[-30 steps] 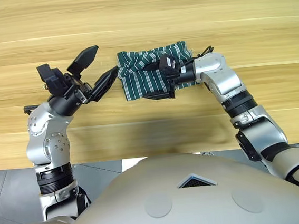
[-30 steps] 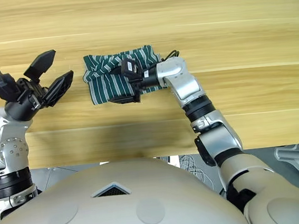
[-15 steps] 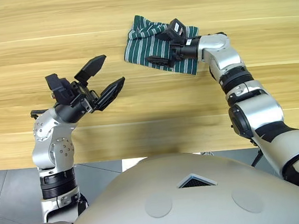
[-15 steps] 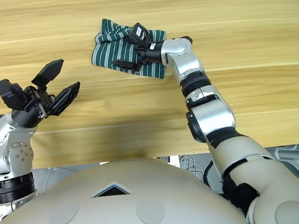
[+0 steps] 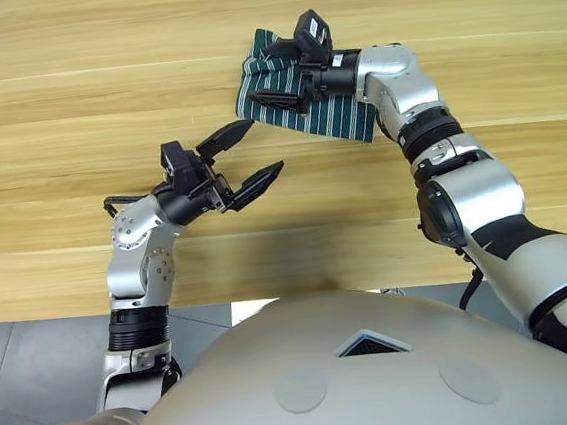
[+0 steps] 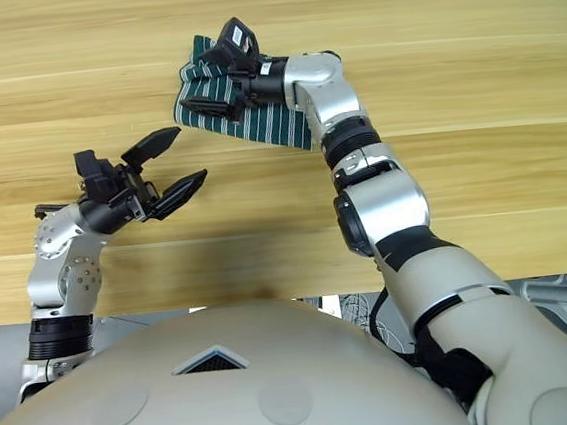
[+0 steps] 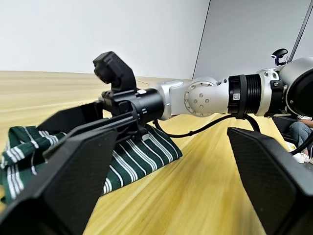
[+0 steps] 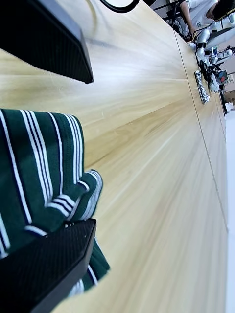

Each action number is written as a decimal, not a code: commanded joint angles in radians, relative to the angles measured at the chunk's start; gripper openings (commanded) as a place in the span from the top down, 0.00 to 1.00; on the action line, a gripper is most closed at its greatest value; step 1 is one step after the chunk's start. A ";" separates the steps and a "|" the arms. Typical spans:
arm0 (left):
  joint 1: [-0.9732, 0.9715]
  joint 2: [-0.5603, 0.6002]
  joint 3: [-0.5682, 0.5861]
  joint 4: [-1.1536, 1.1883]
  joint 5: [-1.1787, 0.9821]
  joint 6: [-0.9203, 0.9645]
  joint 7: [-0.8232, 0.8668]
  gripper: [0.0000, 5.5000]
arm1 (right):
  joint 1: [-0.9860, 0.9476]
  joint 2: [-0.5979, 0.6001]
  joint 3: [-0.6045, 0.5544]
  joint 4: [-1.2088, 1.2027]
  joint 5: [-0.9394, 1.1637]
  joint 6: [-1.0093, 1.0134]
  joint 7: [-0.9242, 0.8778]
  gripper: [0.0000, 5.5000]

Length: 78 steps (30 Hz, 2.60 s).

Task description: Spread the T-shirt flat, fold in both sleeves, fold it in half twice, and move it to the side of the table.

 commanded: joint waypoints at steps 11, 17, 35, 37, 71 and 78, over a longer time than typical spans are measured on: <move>-0.012 -0.005 -0.012 0.026 -0.011 -0.011 -0.008 0.26 | 0.071 -0.036 0.071 -0.106 -0.072 -0.009 0.141 0.07; -0.010 -0.009 -0.016 0.030 -0.011 -0.013 -0.011 0.26 | 0.019 0.005 0.066 -0.002 -0.115 -0.034 0.031 0.07; 0.010 -0.018 -0.024 0.033 -0.034 -0.018 -0.017 0.26 | -0.143 0.044 -0.097 0.232 -0.121 -0.067 -0.342 0.07; 0.008 -0.019 -0.025 0.035 -0.034 -0.021 -0.018 0.26 | -0.144 0.030 -0.090 0.247 -0.141 -0.082 -0.363 0.07; 0.039 0.001 0.011 0.015 -0.062 -0.025 -0.019 0.26 | 0.140 -0.336 -0.173 0.344 -0.213 -0.275 -0.479 0.07; 0.059 -0.005 0.019 0.006 -0.075 -0.031 -0.016 0.26 | 0.189 -0.492 -0.319 0.353 -0.157 -0.257 -0.706 0.07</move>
